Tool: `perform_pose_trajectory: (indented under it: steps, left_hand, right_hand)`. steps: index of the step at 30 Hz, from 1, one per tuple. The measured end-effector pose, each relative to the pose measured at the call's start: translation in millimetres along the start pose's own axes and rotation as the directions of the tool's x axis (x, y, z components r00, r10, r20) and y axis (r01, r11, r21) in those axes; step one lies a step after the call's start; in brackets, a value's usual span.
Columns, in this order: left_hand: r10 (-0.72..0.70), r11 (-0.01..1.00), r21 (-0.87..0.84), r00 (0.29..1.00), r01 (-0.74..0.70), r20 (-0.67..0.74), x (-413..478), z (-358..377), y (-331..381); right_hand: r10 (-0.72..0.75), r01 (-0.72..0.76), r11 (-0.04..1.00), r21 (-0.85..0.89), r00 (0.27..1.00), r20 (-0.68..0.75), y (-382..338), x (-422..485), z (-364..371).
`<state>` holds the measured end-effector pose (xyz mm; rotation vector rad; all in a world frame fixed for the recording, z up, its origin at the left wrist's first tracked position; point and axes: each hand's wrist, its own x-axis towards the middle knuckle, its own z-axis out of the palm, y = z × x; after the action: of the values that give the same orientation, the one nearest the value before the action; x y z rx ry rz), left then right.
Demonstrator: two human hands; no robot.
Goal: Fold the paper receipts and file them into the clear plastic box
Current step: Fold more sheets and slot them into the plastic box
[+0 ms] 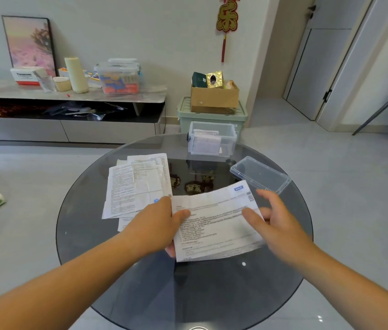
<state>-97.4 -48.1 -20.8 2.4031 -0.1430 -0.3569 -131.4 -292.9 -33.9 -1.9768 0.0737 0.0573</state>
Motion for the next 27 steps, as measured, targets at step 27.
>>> perform_pose_trajectory:
  steps: [27]
  left_hand:
    - [0.045,0.839,0.539,0.997,-0.069,0.058,-11,31,5]
  right_hand:
    - [0.005,0.039,0.534,-0.845,0.999,0.049,12,-8,24]
